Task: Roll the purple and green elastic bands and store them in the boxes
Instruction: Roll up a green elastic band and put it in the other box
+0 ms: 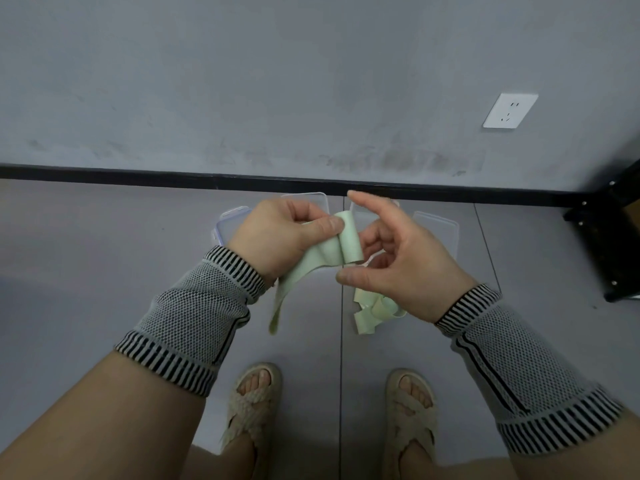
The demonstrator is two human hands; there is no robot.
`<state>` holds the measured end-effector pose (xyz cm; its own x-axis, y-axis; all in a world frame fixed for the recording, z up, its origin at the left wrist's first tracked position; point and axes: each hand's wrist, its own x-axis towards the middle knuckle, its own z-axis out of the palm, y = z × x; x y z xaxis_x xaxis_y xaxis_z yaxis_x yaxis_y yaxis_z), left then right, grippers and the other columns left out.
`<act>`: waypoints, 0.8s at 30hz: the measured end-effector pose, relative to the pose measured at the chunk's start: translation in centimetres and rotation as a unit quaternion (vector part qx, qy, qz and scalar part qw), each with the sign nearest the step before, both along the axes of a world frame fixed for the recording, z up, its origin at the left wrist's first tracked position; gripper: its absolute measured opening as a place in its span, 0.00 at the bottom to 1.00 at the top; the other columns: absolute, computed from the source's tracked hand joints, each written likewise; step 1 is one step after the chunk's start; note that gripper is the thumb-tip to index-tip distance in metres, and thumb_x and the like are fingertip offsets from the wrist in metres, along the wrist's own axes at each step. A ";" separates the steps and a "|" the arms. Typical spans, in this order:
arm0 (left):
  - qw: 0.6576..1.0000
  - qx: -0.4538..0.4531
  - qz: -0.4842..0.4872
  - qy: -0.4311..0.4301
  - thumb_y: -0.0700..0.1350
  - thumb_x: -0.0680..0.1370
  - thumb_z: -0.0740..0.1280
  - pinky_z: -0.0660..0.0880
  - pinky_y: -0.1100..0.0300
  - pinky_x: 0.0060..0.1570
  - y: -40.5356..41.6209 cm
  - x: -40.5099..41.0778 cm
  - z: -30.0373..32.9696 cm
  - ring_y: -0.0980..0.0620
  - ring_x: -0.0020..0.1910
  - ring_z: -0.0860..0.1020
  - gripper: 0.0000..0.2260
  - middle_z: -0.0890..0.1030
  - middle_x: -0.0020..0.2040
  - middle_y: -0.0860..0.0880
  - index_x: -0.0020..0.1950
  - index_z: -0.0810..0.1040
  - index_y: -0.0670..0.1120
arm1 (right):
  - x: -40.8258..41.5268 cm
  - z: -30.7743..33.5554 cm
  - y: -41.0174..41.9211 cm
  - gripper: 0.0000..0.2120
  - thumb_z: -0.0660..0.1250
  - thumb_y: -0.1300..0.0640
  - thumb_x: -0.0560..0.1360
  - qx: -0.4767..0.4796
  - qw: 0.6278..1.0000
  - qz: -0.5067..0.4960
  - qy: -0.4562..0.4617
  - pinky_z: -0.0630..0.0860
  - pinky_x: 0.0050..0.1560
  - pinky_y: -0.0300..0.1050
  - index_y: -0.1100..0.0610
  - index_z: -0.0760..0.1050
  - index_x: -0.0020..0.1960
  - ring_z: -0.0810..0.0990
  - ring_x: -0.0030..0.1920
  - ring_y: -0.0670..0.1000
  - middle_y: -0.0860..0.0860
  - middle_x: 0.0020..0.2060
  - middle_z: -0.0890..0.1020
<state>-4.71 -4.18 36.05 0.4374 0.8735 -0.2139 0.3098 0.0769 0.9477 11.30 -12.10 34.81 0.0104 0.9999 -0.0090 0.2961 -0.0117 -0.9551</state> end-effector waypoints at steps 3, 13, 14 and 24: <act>0.999 0.002 -0.028 0.015 0.50 0.67 0.74 0.74 0.54 0.39 -0.2 0.1 -0.1 0.51 0.33 0.77 0.08 0.81 0.33 0.47 0.36 0.82 0.46 | -0.2 0.1 -0.1 0.34 0.78 0.61 0.64 -0.004 0.999 0.024 -0.035 0.80 0.44 0.49 0.35 0.68 0.60 0.81 0.37 0.53 0.52 0.36 0.80; 0.980 0.060 -0.119 0.149 0.52 0.76 0.67 0.71 0.64 0.34 -0.2 -0.9 0.6 0.58 0.28 0.74 0.12 0.78 0.30 0.52 0.37 0.79 0.47 | 0.4 1.1 -0.5 0.26 0.77 0.65 0.63 -0.028 0.998 0.037 0.053 0.78 0.47 0.58 0.48 0.74 0.56 0.79 0.38 0.59 0.59 0.36 0.81; 0.980 0.054 -0.121 0.145 0.51 0.75 0.68 0.71 0.62 0.34 -0.2 -1.1 0.7 0.57 0.29 0.74 0.10 0.78 0.30 0.51 0.37 0.79 0.47 | 0.5 1.3 -0.6 0.26 0.77 0.63 0.62 -0.033 0.996 0.044 0.073 0.78 0.48 0.59 0.48 0.74 0.56 0.79 0.39 0.60 0.64 0.38 0.81; 0.984 0.099 -0.077 0.130 0.47 0.71 0.73 0.77 0.53 0.38 -0.9 0.0 1.0 0.51 0.33 0.77 0.11 0.82 0.37 0.42 0.45 0.80 0.40 | 0.5 0.3 0.0 0.26 0.79 0.61 0.63 -0.001 0.999 -0.009 -0.052 0.80 0.44 0.55 0.38 0.74 0.52 0.80 0.34 0.52 0.52 0.33 0.81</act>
